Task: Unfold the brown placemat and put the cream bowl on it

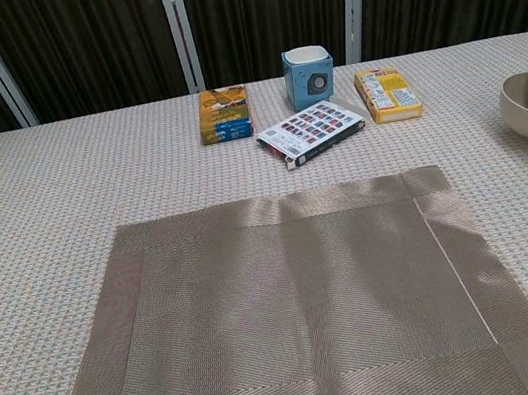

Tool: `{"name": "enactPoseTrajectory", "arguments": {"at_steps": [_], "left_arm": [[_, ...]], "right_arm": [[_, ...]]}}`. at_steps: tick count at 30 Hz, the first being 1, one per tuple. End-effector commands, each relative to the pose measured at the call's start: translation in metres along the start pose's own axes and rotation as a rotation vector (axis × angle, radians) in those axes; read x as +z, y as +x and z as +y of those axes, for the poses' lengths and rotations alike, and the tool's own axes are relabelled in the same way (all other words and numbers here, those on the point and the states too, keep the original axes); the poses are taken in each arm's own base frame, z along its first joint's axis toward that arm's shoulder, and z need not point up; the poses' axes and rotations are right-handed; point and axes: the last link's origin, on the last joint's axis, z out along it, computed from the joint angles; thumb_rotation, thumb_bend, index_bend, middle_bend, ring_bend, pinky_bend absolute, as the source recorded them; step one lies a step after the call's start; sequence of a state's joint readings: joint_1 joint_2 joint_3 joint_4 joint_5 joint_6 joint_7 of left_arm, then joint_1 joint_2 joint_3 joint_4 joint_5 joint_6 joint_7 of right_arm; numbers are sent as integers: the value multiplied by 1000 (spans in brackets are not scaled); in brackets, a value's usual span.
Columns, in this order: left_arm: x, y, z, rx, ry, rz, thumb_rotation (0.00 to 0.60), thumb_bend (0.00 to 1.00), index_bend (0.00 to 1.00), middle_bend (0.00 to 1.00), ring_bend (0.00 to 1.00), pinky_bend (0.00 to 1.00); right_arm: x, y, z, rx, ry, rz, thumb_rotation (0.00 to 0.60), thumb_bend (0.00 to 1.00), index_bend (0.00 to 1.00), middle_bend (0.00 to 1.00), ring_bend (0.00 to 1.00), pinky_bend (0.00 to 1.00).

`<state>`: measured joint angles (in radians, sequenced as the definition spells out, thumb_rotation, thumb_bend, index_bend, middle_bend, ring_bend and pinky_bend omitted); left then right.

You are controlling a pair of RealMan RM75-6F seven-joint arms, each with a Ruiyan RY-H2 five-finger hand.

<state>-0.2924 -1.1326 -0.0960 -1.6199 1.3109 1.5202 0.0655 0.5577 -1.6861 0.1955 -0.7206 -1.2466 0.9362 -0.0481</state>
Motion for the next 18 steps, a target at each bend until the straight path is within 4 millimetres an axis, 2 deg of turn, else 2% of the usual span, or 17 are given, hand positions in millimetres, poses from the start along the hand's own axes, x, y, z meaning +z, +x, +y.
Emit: {"name": "enactPoseTrajectory", "arguments": {"at_steps": [1, 6, 10, 14, 18], "left_arm": [[0, 0, 0, -1, 0, 0, 600, 0, 0, 0, 0, 0], [-1, 1, 0, -6, -1, -2, 600, 0, 0, 0, 0, 0], [-1, 1, 0, -10, -3, -5, 600, 0, 0, 0, 0, 0], [-1, 1, 0, -15, -6, -10, 600, 0, 0, 0, 0, 0], [-1, 0, 0, -21, -8, -18, 600, 0, 0, 0, 0, 0]], "right_arm": [[0, -1, -4, 6, 19, 19, 600, 405, 783, 0, 0, 0], [-4, 4, -6, 20, 56, 59, 600, 404, 783, 0, 0, 0], [-12, 19, -17, 24, 153, 120, 600, 404, 782, 0, 0, 0], [-25, 41, -41, 20, 327, 163, 600, 403, 783, 0, 0, 0], [-42, 59, -77, 4, 538, 151, 600, 403, 782, 0, 0, 0]]}}
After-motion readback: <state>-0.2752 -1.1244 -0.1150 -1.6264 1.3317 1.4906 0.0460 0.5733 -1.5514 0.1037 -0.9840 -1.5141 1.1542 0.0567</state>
